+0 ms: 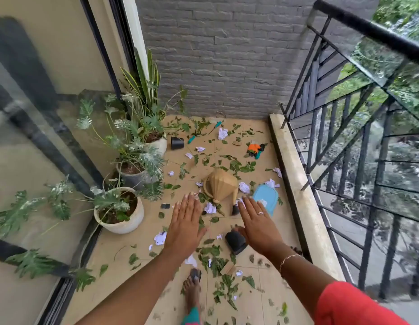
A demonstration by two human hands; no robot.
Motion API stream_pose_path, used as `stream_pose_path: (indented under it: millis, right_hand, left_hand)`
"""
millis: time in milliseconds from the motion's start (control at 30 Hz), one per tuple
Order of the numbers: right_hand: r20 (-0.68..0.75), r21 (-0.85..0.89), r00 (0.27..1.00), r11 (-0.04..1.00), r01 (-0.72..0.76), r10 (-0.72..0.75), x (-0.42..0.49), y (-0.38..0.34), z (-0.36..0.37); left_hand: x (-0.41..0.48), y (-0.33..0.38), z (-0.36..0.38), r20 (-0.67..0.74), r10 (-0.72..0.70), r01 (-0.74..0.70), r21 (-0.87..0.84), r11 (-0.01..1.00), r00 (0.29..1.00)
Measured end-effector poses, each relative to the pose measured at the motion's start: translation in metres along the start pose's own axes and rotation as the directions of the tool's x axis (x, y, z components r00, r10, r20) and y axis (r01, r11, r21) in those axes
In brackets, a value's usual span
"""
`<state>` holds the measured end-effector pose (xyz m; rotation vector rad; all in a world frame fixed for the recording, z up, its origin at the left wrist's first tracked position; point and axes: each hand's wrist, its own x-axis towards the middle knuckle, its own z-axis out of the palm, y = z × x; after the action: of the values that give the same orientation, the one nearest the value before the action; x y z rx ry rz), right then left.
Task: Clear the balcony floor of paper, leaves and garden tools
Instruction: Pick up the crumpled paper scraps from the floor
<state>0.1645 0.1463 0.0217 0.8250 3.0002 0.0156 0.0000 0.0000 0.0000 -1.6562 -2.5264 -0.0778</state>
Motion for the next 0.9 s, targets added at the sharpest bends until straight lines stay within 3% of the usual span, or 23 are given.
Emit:
stream_pose_path:
  millis: [67,167,267,433,567,700,833,900]
  right_hand:
    - [0.122,0.125,0.992,0.992,-0.006,-0.01,0.038,-0.002,-0.003]
    - [0.132,0.114,0.991,0.993,0.008,-0.023,0.098,-0.004,-0.013]
    - [0.231,0.096,0.973,0.995,-0.023,0.0,0.148,-0.004,-0.02]
    - [0.232,0.06,0.971,0.995,-0.082,0.066,0.221,0.006,-0.03]
    - [0.251,0.081,0.963,0.99,-0.116,0.092,0.271,0.018,-0.027]
    - [0.272,0.105,0.958,0.987,-0.118,0.086,0.328,0.035,-0.014]
    - [0.277,0.122,0.959,0.988,-0.092,0.056,0.4,0.062,-0.008]
    - [0.309,0.142,0.95,0.985,-0.096,0.049,0.441,0.085,-0.007]
  left_hand:
    - [0.028,-0.021,-0.001,0.059,-0.044,0.047,-0.044,0.998,0.997]
    - [0.07,-0.052,-0.001,0.136,-0.055,0.057,-0.017,0.998,0.989]
    - [0.115,-0.085,0.002,0.169,-0.032,0.033,0.0,0.999,0.985]
    - [0.173,-0.116,0.006,0.161,-0.07,0.065,0.032,0.997,0.984]
    - [0.215,-0.132,0.013,0.209,-0.092,0.099,-0.022,0.995,0.974]
    - [0.268,-0.153,0.028,0.163,-0.135,0.148,-0.072,0.986,0.977]
    - [0.341,-0.179,0.045,0.158,-0.104,0.102,0.022,0.995,0.982]
    - [0.385,-0.193,0.053,0.163,-0.08,0.084,-0.02,0.996,0.983]
